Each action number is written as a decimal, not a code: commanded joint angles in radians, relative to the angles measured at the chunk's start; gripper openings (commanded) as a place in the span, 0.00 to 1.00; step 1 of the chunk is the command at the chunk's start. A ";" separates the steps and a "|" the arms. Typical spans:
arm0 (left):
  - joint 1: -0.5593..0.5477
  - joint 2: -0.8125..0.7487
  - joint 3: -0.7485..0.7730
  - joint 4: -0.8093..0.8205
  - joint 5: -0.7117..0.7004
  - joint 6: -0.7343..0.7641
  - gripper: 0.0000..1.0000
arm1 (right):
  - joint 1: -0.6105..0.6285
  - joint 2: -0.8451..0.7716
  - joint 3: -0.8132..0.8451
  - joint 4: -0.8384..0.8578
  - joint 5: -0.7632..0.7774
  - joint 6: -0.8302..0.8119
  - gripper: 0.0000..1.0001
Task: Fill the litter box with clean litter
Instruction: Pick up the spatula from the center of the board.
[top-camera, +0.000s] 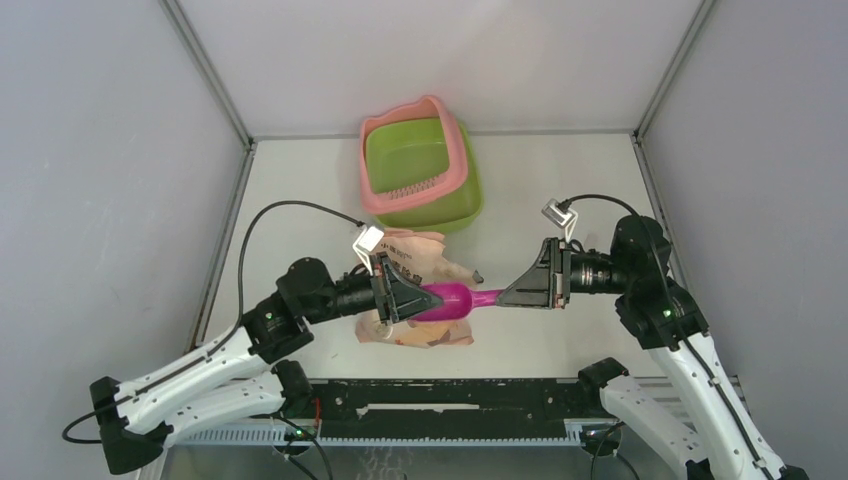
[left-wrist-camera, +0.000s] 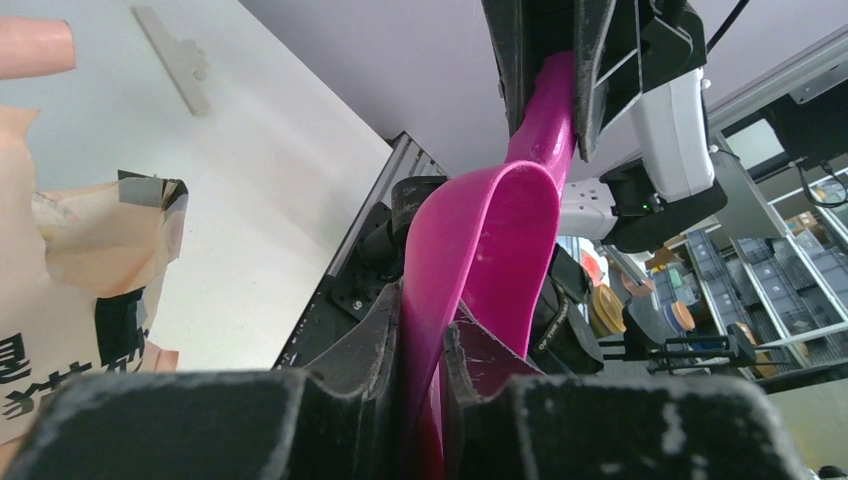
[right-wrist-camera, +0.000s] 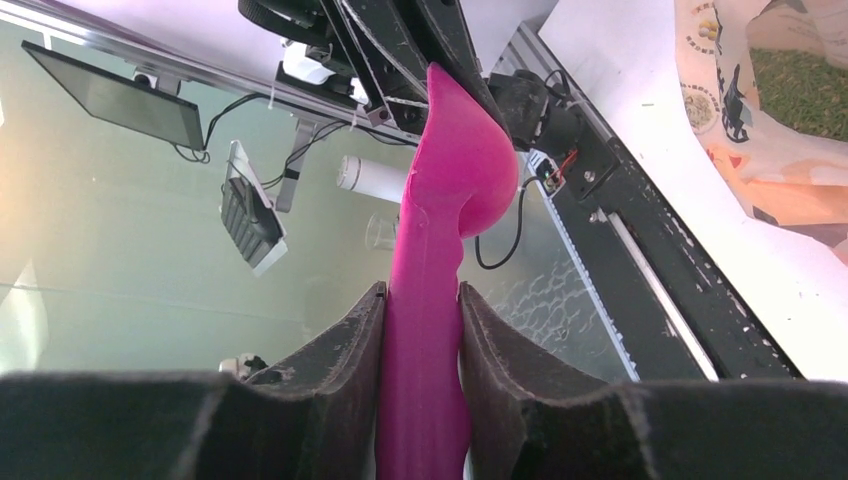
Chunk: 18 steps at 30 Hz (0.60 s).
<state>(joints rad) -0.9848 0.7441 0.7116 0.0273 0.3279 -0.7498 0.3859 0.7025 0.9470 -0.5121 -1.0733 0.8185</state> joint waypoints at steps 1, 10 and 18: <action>0.006 -0.008 -0.020 0.068 0.017 -0.007 0.01 | 0.015 -0.001 0.003 0.046 0.021 0.018 0.37; 0.009 -0.020 -0.014 0.014 -0.036 0.013 0.04 | 0.021 -0.001 0.003 0.043 0.029 0.020 0.12; 0.078 -0.094 0.117 -0.215 -0.161 0.130 0.51 | -0.086 0.018 0.013 -0.004 0.021 -0.023 0.00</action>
<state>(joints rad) -0.9497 0.6933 0.7116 -0.0727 0.2420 -0.7059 0.3656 0.7052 0.9447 -0.5167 -1.0443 0.8268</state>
